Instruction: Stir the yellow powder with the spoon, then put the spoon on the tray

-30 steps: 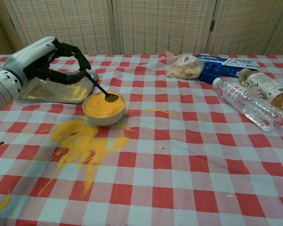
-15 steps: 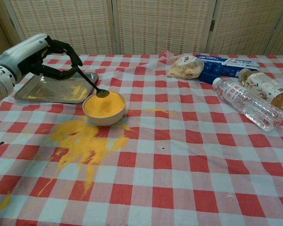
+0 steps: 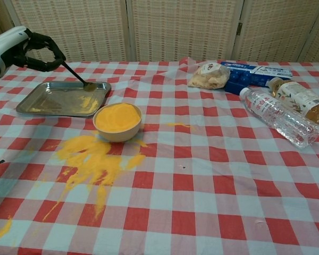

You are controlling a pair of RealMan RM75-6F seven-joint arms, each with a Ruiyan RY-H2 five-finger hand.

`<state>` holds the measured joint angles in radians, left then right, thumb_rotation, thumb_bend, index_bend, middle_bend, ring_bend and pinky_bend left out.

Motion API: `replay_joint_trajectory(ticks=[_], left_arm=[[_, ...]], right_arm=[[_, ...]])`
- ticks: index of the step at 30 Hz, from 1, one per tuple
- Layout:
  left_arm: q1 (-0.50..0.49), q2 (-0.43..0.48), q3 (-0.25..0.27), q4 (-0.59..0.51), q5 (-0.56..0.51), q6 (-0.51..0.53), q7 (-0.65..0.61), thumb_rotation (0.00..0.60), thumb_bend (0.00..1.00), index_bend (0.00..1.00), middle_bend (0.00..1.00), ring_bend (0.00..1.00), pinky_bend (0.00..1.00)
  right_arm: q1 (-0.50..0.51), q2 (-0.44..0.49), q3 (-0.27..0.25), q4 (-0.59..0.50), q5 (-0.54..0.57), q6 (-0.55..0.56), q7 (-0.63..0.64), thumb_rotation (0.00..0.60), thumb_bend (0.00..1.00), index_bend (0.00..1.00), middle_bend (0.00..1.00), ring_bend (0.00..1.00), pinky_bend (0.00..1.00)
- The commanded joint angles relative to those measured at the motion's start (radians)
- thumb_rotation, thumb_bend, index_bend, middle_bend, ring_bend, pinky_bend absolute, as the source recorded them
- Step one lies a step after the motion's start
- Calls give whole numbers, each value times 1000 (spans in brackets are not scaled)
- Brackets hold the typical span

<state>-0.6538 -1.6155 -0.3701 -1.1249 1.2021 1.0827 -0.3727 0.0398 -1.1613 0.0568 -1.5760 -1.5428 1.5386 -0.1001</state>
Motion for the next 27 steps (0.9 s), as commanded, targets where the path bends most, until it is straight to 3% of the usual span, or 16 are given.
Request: replay_joint_trajectory(ticks=[1, 10, 21, 23, 27], left_arm=[[-40, -73, -9, 196, -20, -73, -103, 600, 736, 819, 404, 110, 45], [-137, -208, -13, 547, -5, -188, -298, 600, 735, 818, 408, 111, 45], [-191, -297, -8, 733, 4, -238, -397, 600, 700, 772, 416, 131, 46], [-198, -308, -3, 760, 8, -247, -400, 600, 673, 661, 385, 120, 45], [-211, -325, 25, 818, 30, -291, -416, 600, 589, 153, 237, 54, 37]], right_arm=[[2, -6, 3, 2, 7, -5, -10, 600, 60, 0, 0, 0, 0], [6, -15, 13, 7, 33, -15, -25, 600, 60, 0, 0, 0, 0], [13, -20, 21, 18, 65, -40, -32, 600, 60, 0, 0, 0, 0], [12, -20, 22, 18, 67, -38, -33, 600, 60, 0, 0, 0, 0], [5, -15, 19, 15, 67, -29, -33, 600, 60, 0, 0, 0, 0]])
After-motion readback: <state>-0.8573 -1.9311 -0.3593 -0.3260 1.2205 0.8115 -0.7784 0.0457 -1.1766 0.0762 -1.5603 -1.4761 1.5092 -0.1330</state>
